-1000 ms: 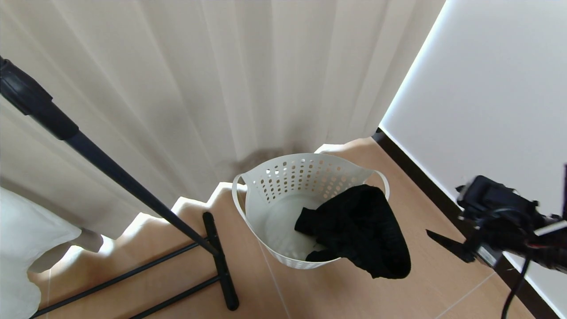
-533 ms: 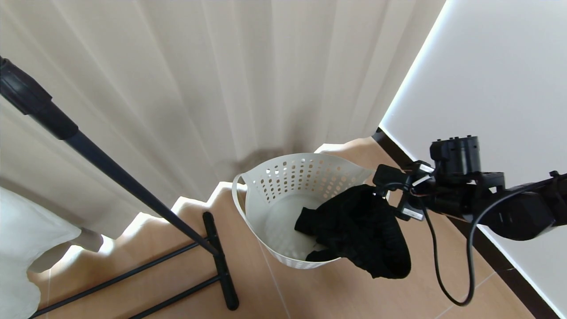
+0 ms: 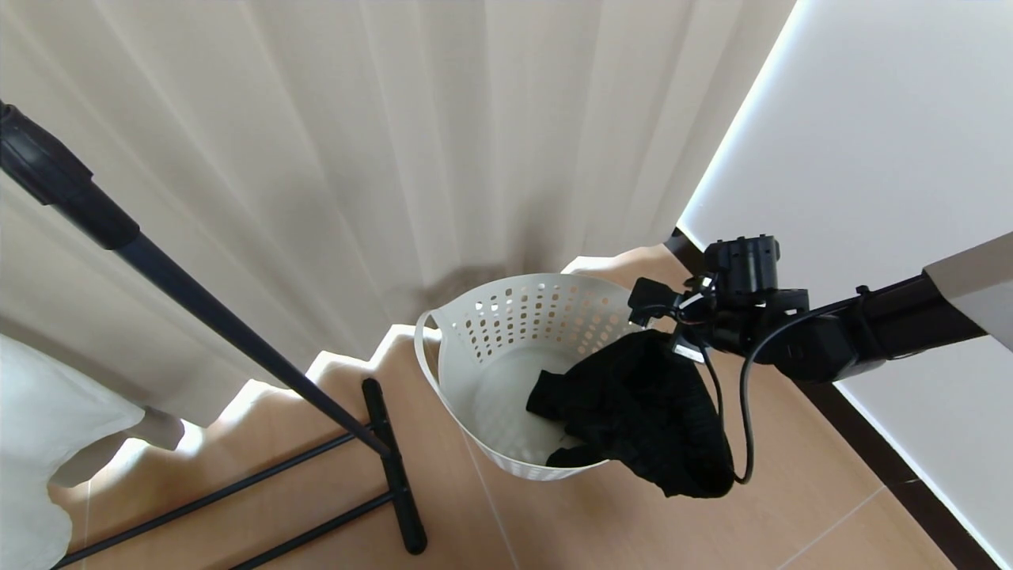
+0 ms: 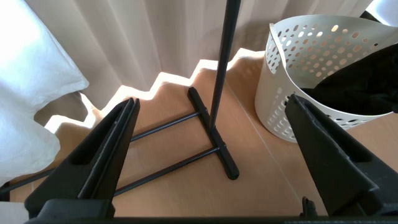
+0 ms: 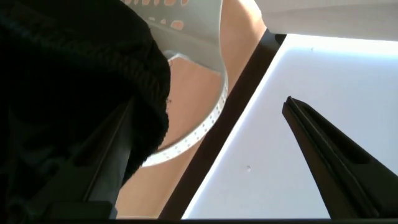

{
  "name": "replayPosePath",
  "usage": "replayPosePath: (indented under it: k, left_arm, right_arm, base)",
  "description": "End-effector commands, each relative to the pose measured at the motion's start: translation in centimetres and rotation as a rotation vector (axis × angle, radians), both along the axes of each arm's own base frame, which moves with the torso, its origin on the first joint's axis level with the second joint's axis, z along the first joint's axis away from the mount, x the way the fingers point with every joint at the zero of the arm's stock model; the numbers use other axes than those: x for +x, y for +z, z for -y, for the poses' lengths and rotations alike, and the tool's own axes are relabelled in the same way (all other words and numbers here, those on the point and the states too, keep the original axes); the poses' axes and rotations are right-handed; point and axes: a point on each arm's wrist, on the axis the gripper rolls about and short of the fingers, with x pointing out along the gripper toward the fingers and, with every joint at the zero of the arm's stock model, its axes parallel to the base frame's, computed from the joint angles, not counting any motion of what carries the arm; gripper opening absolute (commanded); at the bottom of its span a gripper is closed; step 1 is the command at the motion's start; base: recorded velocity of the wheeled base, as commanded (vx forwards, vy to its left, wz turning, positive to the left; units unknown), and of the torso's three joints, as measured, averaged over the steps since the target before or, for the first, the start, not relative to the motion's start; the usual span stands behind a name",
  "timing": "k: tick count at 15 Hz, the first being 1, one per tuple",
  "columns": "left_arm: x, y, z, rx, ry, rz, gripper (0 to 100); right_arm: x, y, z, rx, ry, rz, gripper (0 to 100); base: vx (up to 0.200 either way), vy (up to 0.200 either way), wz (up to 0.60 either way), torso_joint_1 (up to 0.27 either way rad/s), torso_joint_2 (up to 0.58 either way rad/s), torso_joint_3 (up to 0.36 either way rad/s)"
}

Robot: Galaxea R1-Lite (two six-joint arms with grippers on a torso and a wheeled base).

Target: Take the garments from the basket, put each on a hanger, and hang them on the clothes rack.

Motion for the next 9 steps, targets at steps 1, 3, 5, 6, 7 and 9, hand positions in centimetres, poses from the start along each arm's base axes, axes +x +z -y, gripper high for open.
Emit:
replayPosePath:
  k: [1,3,5,6,7,9]
  left_arm:
    - [0.0,0.0,0.0,-0.001,-0.001,0.001,100]
    - [0.0,0.0,0.0,-0.001,0.001,0.001,100]
    - [0.0,0.0,0.0,-0.001,-0.001,0.001,100]
    - [0.0,0.0,0.0,-0.001,0.001,0.001,100]
    - [0.0,0.0,0.0,-0.001,-0.001,0.001,100]
    - [0.0,0.0,0.0,-0.001,0.001,0.001,100]
  right_arm:
    - [1.5,-1.3,-0.4,-0.005,-0.001,-0.011,100]
    - [2.1,-1.7,-0.6,-0.005,-0.005,-0.009,100]
    - [2.3,-2.1,-0.7,-0.006,-0.006,-0.01,100]
    - [2.4,-2.4,-0.7,-0.007,-0.006,-0.015,100]
    - [2.5,-2.6,-0.6,-0.007,-0.01,-0.019,100]
    - [2.6,-2.7,-0.6,-0.008,-0.01,-0.021,100]
  base:
    - [0.0,0.0,0.0,0.0,0.0,0.0]
    - [0.0,0.0,0.0,0.0,0.0,0.0]
    - [0.0,0.0,0.0,0.0,0.0,0.0]
    - [0.0,0.0,0.0,0.0,0.0,0.0]
    - [0.0,0.0,0.0,0.0,0.0,0.0]
    - [0.0,0.0,0.0,0.0,0.0,0.0]
